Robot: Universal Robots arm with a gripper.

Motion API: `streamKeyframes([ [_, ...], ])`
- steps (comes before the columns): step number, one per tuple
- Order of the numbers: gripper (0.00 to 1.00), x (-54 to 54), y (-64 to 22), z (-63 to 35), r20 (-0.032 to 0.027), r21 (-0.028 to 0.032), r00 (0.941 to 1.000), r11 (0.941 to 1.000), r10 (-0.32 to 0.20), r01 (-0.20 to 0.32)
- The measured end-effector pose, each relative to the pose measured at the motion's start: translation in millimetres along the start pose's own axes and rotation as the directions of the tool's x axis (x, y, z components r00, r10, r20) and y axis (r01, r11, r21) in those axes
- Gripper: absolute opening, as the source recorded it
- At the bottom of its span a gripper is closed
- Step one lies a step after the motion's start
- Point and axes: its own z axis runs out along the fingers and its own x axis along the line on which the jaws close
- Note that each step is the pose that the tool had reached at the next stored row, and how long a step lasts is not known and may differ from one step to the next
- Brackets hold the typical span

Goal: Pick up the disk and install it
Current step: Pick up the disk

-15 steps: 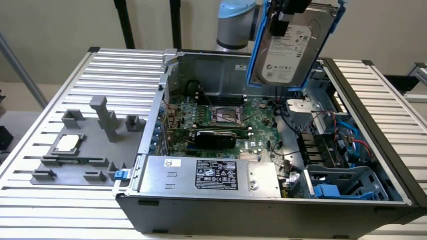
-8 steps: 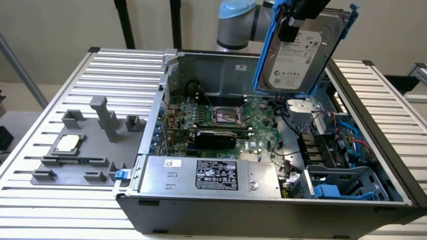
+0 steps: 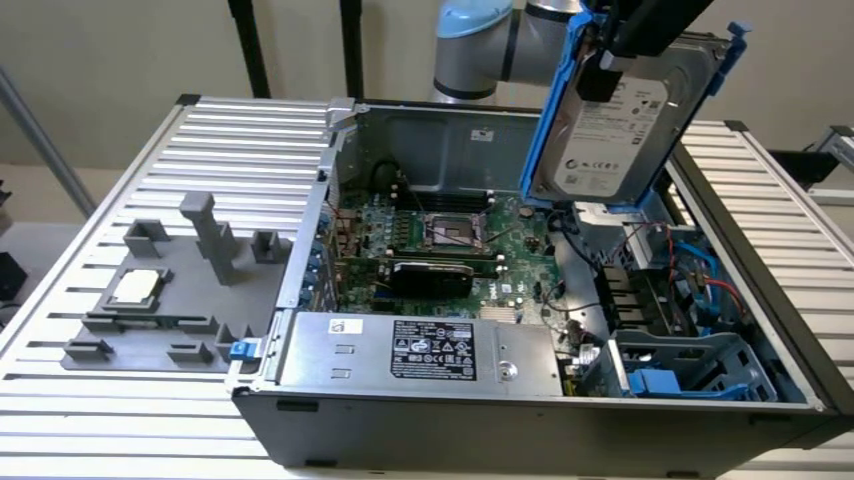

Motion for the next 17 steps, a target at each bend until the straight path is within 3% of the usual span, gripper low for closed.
streamKeyframes([
  [10, 0.32, 29.5, -5.6, -0.3, 0.0001, -0.0004, 1.0, 1.0, 0.0, 0.0],
  [17, 0.32, 42.8, -21.5, -0.4, 0.0001, -0.0004, 1.0, 1.0, 0.0, 0.0],
])
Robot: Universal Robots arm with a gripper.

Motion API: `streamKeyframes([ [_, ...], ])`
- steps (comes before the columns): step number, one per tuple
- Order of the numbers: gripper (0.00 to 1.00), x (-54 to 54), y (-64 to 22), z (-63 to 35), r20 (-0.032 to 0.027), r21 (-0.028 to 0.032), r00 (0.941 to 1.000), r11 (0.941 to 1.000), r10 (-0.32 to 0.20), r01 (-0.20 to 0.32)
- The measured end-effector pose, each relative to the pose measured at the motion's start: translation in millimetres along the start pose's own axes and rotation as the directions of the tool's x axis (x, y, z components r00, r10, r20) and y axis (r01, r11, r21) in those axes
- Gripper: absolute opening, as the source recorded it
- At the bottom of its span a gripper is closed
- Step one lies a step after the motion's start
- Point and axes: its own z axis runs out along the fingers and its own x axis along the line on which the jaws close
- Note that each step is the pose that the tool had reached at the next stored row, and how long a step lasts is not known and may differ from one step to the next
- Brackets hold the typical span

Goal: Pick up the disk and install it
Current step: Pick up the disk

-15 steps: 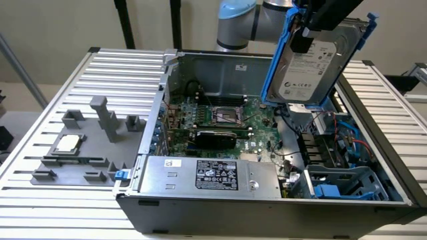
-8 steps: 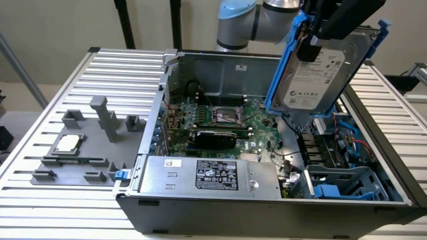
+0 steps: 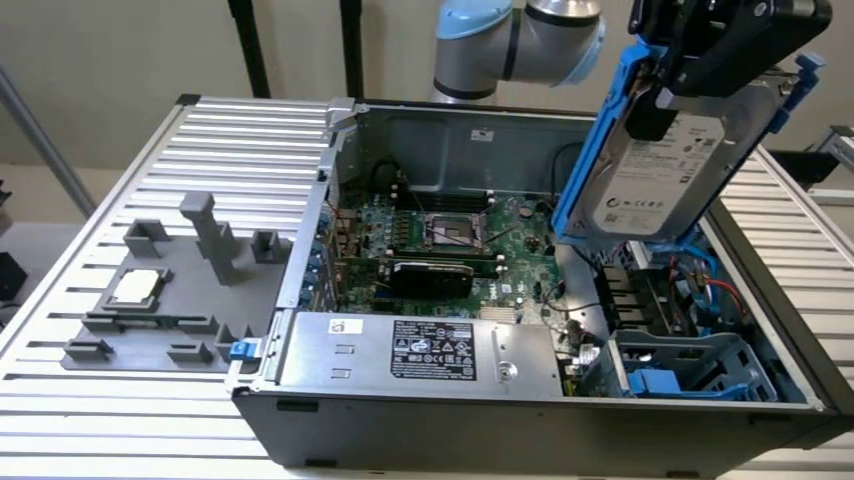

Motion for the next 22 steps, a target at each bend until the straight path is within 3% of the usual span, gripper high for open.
streamKeyframes([
  [17, 0.32, 31.4, -36.3, 1.8, 0.0, -0.0001, 1.0, 1.0, 0.0, 0.0],
  [22, 0.32, 42.5, -42.2, 4.7, 0.0003, 0.0001, 1.0, 1.0, 0.0, 0.0],
])
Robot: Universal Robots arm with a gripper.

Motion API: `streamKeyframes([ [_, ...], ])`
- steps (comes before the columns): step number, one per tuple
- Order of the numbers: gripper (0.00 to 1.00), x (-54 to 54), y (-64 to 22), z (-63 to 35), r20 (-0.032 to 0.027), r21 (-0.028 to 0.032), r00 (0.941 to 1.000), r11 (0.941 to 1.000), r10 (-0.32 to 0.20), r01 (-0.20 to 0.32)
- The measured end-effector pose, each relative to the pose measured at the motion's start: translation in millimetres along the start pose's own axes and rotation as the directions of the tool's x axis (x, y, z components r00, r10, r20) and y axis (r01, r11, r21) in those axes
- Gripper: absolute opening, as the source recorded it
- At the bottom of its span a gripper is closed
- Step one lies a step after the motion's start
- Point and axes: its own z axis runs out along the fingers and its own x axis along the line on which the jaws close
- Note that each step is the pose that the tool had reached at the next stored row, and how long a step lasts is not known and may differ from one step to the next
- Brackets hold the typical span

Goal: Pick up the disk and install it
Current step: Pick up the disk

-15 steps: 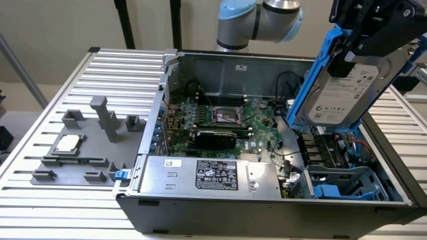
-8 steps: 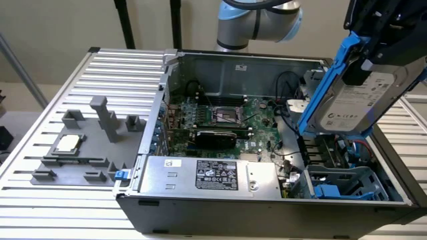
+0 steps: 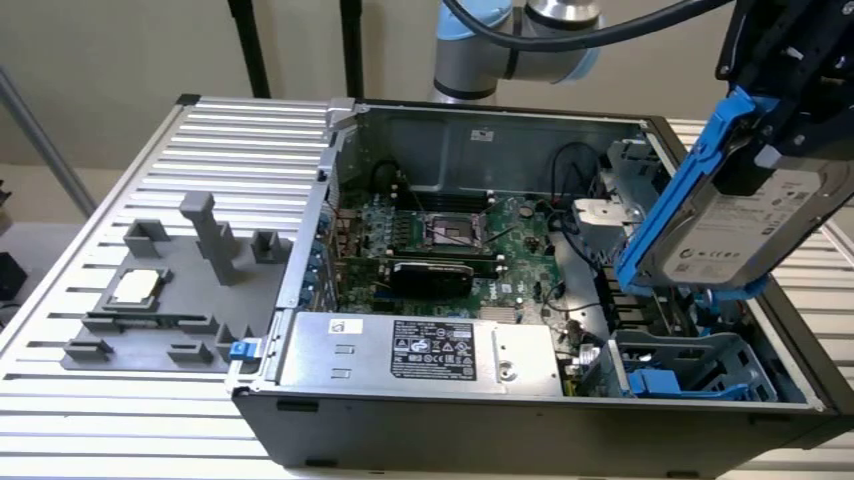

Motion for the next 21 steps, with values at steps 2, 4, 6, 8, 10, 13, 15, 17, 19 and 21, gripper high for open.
streamKeyframes([
  [2, 0.32, 4.4, -1.3, 1.6, -0.0001, 0.0012, 1.0, 1.0, 0.0, 0.0],
  [4, 0.32, 8.4, -2.1, 3.3, 0.0001, 0.0038, 1.0, 1.0, 0.0, 0.0],
  [6, 0.32, 12.3, -2.7, 5.1, -0.0001, 0.0083, 1.0, 1.0, 0.001, -0.001],
  [8, 0.32, 15.1, -3.2, 6.9, -0.0001, 0.0141, 1.0, 0.9999, 0.002, -0.002],
  [10, 0.32, 16.6, -3.6, 7.8, 0.0002, 0.0161, 1.0, 0.9999, 0.004, -0.004],
  [13, 0.32, 18.3, -4.2, 8.6, 0.0007, 0.0167, 0.9999, 0.9998, 0.012, -0.012],
  [15, 0.32, 18.8, -5.5, 8.6, 0.0009, 0.0168, 0.9999, 0.9997, 0.016, -0.016],
  [17, 0.32, 19.3, -8.3, 8.6, 0.001, 0.0168, 0.9998, 0.9997, 0.018, -0.018],
  [19, 0.32, 20.1, -11.8, 8.7, 0.0013, 0.0168, 0.9998, 0.9997, 0.02, -0.02],
  [21, 0.32, 21.0, -14.2, 9.0, 0.0016, 0.0168, 0.9998, 0.9996, 0.021, -0.021],
])
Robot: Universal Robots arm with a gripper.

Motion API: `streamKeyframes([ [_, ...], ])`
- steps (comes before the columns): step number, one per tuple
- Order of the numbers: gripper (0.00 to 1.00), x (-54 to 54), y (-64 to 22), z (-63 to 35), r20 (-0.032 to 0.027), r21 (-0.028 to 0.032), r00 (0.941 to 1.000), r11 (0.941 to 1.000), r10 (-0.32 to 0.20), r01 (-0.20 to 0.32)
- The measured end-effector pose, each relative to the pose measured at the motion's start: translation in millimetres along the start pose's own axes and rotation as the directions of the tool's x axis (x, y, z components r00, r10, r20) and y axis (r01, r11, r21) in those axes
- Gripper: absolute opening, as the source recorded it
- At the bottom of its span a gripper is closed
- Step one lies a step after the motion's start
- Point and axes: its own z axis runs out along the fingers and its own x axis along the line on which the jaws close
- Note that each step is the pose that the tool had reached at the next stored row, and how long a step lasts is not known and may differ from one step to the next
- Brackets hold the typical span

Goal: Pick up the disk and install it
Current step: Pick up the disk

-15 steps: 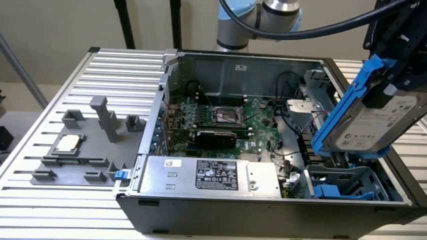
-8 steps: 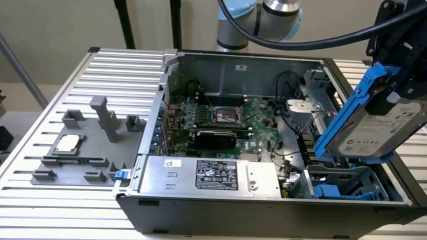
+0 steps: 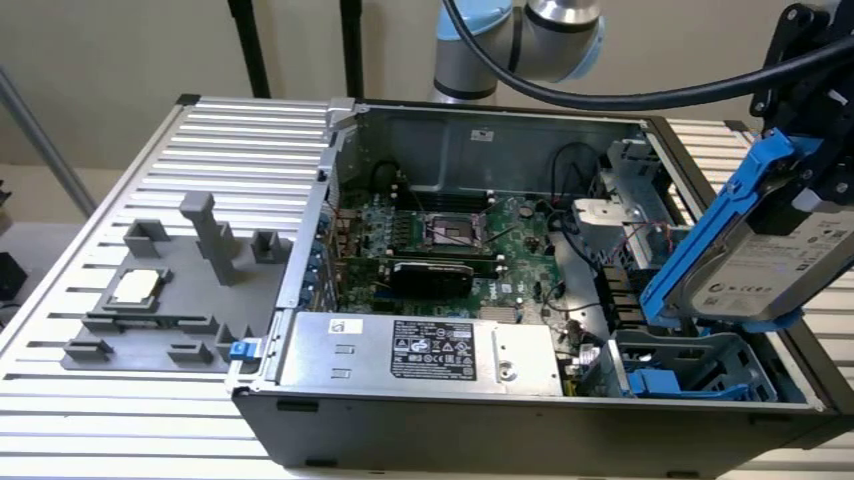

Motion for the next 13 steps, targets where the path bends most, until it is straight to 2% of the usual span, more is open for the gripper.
streamKeyframes([
  [13, 0.32, 1.4, -2.4, 0.0, 0.0, -0.0009, 1.0, 1.0, 0.004, -0.004],
])
